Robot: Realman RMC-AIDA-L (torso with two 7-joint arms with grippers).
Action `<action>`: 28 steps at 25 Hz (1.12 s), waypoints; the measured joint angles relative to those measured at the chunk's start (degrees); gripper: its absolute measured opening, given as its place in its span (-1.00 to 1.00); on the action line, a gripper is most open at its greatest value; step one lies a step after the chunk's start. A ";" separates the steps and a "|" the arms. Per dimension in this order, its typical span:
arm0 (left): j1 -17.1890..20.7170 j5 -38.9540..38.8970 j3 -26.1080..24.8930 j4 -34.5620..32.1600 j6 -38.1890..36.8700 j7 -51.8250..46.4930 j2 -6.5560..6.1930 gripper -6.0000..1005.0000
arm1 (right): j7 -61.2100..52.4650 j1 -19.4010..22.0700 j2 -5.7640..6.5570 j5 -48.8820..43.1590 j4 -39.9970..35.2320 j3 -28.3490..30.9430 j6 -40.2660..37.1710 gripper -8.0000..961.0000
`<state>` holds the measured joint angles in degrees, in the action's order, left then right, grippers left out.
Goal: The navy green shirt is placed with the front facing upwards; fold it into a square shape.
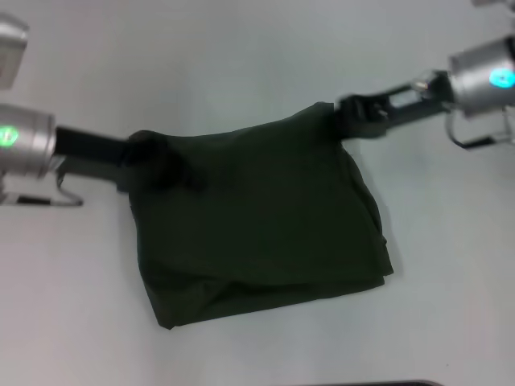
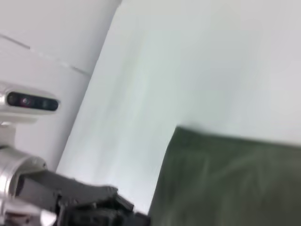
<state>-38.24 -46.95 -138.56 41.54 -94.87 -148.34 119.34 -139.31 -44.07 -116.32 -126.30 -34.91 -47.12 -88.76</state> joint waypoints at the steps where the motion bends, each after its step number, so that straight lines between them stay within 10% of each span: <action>1: -0.97 0.10 0.16 -0.72 1.45 -0.08 0.01 -0.87 | -0.21 -1.05 -0.32 -0.07 0.88 -0.15 1.98 -0.99; 12: -6.98 1.64 2.45 -8.92 12.44 -1.49 -2.13 -0.88 | -3.99 -4.52 -1.62 -3.91 6.00 -3.42 12.14 -0.99; 28: -7.71 2.66 8.32 -11.05 18.55 -2.91 -1.24 -0.88 | -4.60 -3.86 -1.44 -3.79 7.86 -4.16 19.95 -0.99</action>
<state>-45.95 -44.29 -130.24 30.50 -76.32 -151.25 118.09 -143.91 -47.93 -117.76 -130.09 -27.05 -51.28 -68.80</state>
